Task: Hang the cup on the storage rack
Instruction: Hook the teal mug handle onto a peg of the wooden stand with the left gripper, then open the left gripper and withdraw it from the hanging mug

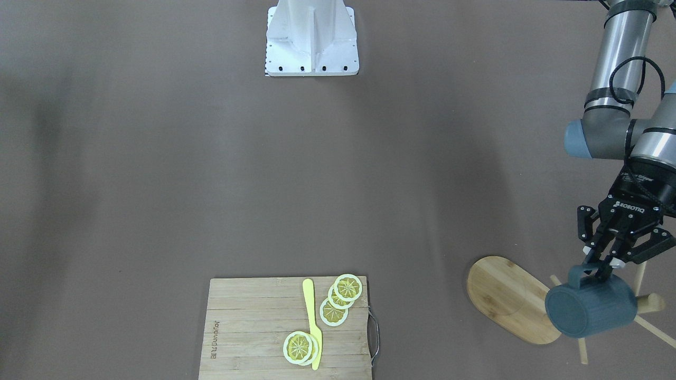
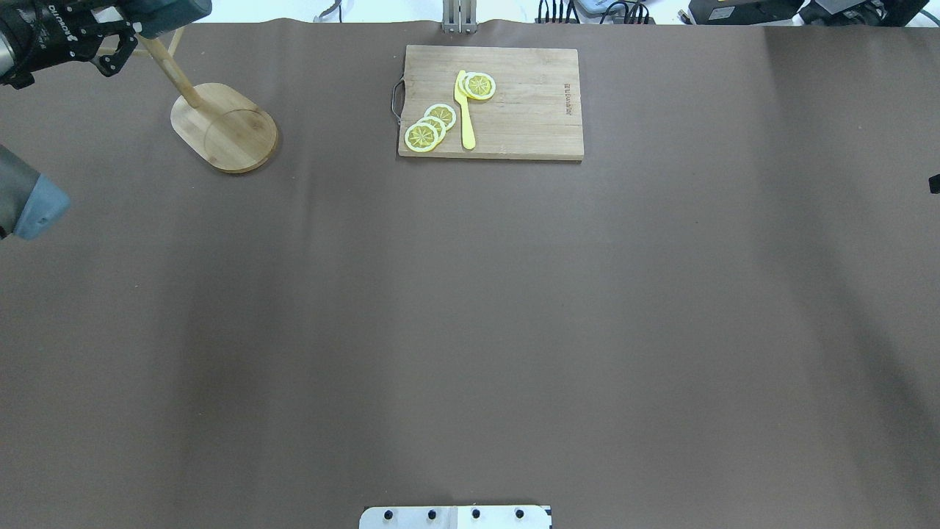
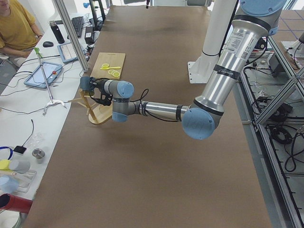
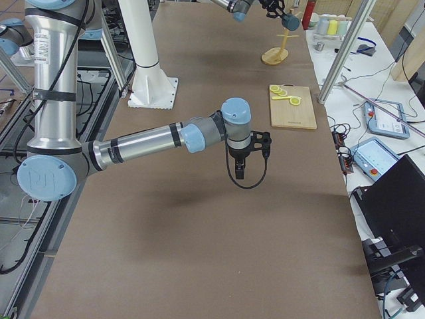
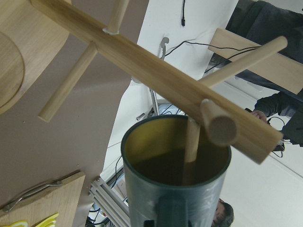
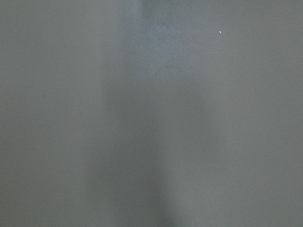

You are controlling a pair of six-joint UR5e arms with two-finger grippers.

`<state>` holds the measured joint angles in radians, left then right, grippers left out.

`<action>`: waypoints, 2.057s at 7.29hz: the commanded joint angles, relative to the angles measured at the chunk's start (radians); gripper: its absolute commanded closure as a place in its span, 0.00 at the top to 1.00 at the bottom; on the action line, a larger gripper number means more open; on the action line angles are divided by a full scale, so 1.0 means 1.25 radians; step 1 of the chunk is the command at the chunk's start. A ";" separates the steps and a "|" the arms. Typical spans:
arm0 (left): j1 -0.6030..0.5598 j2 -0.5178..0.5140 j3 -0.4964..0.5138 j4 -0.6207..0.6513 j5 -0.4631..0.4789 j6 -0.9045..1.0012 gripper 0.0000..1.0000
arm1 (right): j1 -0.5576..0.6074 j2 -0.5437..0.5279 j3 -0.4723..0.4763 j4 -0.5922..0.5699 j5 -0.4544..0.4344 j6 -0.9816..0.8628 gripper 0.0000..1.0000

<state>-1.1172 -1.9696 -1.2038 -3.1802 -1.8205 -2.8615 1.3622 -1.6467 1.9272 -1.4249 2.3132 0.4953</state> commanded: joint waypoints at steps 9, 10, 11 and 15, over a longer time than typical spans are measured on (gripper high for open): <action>-0.002 0.082 -0.036 -0.056 -0.005 0.357 0.98 | 0.000 -0.001 0.000 -0.001 0.022 0.015 1.00; -0.019 0.085 -0.036 -0.057 -0.021 0.407 0.98 | 0.000 -0.001 0.000 -0.001 0.029 0.020 1.00; -0.070 0.097 -0.038 -0.062 -0.128 0.497 0.98 | 0.000 -0.001 0.000 -0.001 0.034 0.020 1.00; -0.176 0.201 -0.064 -0.043 -0.260 1.088 0.98 | 0.000 -0.007 0.000 0.000 0.060 0.021 1.00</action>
<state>-1.2993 -1.7380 -1.2811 -3.2450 -2.1370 -1.6529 1.3622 -1.6541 1.9271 -1.4256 2.3823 0.5213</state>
